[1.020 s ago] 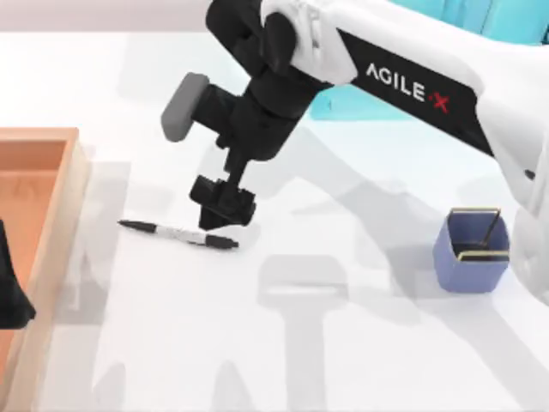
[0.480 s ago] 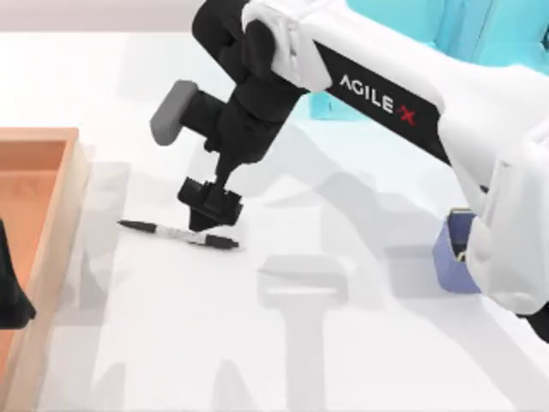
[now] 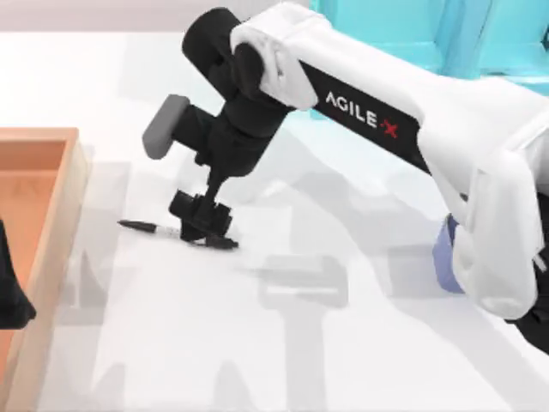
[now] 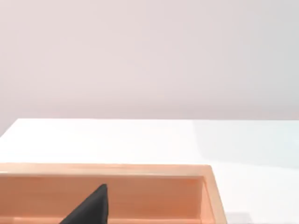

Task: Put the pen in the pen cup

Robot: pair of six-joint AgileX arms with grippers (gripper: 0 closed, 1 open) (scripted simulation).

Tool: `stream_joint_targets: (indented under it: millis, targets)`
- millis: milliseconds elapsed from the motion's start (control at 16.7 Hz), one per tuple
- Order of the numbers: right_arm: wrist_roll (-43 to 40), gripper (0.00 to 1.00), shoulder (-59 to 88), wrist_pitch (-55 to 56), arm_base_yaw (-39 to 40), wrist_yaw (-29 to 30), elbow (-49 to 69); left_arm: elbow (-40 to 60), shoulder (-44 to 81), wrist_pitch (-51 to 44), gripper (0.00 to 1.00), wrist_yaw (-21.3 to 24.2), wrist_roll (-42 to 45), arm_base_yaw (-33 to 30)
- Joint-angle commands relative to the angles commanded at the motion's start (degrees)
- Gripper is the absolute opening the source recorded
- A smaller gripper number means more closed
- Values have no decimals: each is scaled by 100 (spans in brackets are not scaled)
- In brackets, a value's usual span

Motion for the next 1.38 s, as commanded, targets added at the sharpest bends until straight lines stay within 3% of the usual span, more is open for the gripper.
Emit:
stream_joint_targets:
  millis: [300, 600, 1380]
  targets:
    - [255, 100, 679, 781, 245, 70, -14, 0, 0, 0, 100, 0, 0, 0]
    - [290, 100, 765, 878, 278, 80, -12, 0, 0, 0, 100, 0, 0, 0]
    - [290, 2, 765, 878, 278, 80, -12, 0, 0, 0, 100, 0, 0, 0]
